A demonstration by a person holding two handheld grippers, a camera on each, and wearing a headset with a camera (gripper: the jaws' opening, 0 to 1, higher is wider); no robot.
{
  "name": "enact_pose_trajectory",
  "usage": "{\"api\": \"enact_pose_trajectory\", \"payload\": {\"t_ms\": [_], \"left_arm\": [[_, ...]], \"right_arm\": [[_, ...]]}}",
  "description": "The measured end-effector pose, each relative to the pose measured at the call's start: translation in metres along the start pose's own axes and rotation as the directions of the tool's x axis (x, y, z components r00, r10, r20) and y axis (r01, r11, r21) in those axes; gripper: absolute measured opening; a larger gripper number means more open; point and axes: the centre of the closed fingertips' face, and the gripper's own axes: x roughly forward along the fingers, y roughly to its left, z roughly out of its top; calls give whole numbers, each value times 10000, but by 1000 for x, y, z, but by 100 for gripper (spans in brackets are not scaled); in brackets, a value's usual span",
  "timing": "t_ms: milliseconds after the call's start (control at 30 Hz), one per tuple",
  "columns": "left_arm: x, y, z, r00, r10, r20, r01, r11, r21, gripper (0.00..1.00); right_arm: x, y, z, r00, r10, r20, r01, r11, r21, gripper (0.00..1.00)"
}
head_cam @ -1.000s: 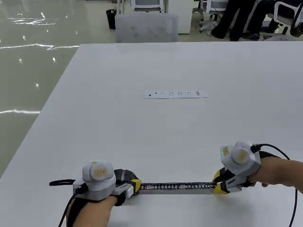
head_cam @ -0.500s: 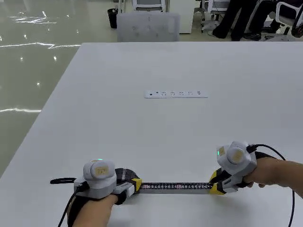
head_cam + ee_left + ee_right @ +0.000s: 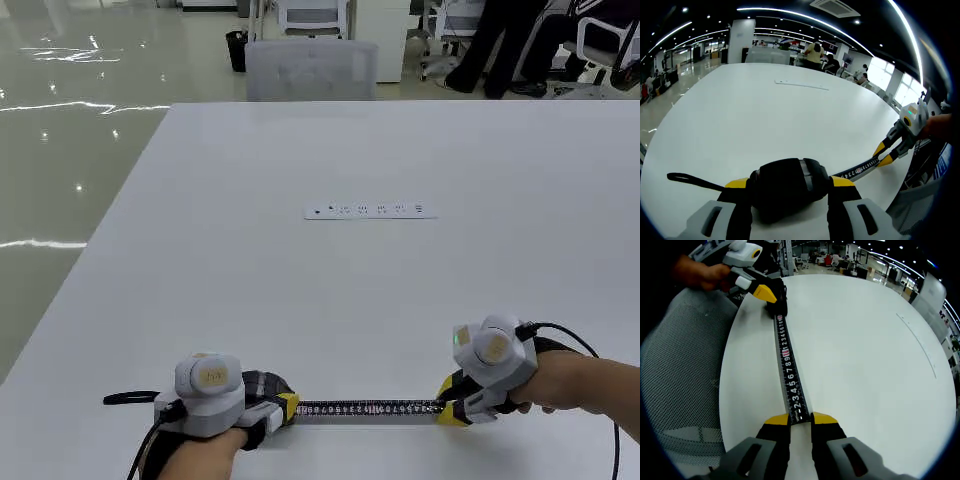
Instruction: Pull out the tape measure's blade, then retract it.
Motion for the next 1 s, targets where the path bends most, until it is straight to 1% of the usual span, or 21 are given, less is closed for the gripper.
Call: {"api": "enact_pose_trajectory", "payload": {"t_ms": [200, 1000], "left_arm": [[-1, 0, 0, 10000, -11, 3, 11, 10000, -26, 57], [0, 0, 0, 10000, -95, 24, 95, 9999, -60, 57]], "right_arm": [[1, 1, 6, 10000, 24, 46, -23, 10000, -54, 14], [11, 5, 19, 9999, 50, 130, -50, 10000, -49, 14]]}}
